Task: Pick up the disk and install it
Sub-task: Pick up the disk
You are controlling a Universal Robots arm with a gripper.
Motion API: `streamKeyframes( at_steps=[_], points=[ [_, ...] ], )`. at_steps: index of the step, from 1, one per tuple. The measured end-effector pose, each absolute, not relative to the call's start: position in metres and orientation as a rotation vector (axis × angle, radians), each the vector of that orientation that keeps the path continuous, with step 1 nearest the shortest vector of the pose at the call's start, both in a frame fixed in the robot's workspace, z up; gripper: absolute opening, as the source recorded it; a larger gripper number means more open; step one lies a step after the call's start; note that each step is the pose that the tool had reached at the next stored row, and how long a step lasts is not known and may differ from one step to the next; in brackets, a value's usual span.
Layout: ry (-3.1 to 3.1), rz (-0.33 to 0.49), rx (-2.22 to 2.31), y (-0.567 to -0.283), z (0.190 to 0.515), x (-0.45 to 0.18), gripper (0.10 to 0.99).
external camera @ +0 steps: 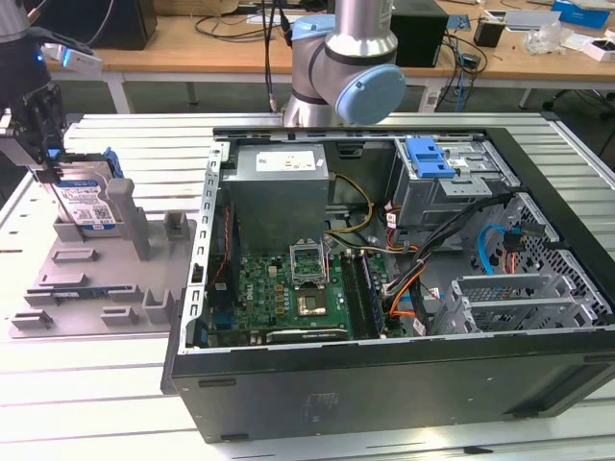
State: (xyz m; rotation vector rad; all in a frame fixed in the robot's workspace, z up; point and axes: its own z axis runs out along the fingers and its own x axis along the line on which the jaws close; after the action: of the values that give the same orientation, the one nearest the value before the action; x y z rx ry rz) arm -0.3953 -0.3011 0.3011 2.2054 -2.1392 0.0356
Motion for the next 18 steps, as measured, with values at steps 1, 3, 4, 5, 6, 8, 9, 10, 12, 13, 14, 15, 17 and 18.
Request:
streamKeyframes(
  at_steps=[1, 3, 4, 5, 6, 8, 9, 10, 12, 13, 14, 15, 17, 18],
  points=[
    [-2.139, 0.036, 2.205, -0.3011, 0.3009, -0.3953, 0.482],
    [-2.139, 0.036, 2.205, -0.3011, 0.2999, -0.3953, 0.482],
    [-2.139, 0.036, 2.205, -0.3011, 0.2997, -0.3953, 0.482],
    [-2.139, 0.036, 2.205, -0.3011, 0.2997, -0.3953, 0.482],
    [-2.139, 0.036, 2.205, -0.3011, 0.2997, -0.3953, 0.482],
    [-2.139, 0.036, 2.205, -0.3011, 0.2996, -0.3953, 0.482],
    [-2.139, 0.036, 2.205, -0.3011, 0.2996, -0.3953, 0.482],
    [-2.139, 0.036, 2.205, -0.3011, 0.2996, -0.3953, 0.482],
    [-2.139, 0.036, 2.205, -0.3011, 0.2996, -0.3953, 0.482],
    [-2.139, 0.036, 2.205, -0.3011, 0.2996, -0.3953, 0.467],
    [-2.139, 0.036, 2.205, -0.3011, 0.2996, -0.3953, 0.467],
    [-2.139, 0.036, 2.205, -0.3011, 0.2996, -0.3953, 0.467],
    [-2.139, 0.036, 2.205, -0.3011, 0.2995, -0.3953, 0.392],
    [-2.139, 0.036, 2.205, -0.3011, 0.2996, -0.3953, 0.392]
  ],
)
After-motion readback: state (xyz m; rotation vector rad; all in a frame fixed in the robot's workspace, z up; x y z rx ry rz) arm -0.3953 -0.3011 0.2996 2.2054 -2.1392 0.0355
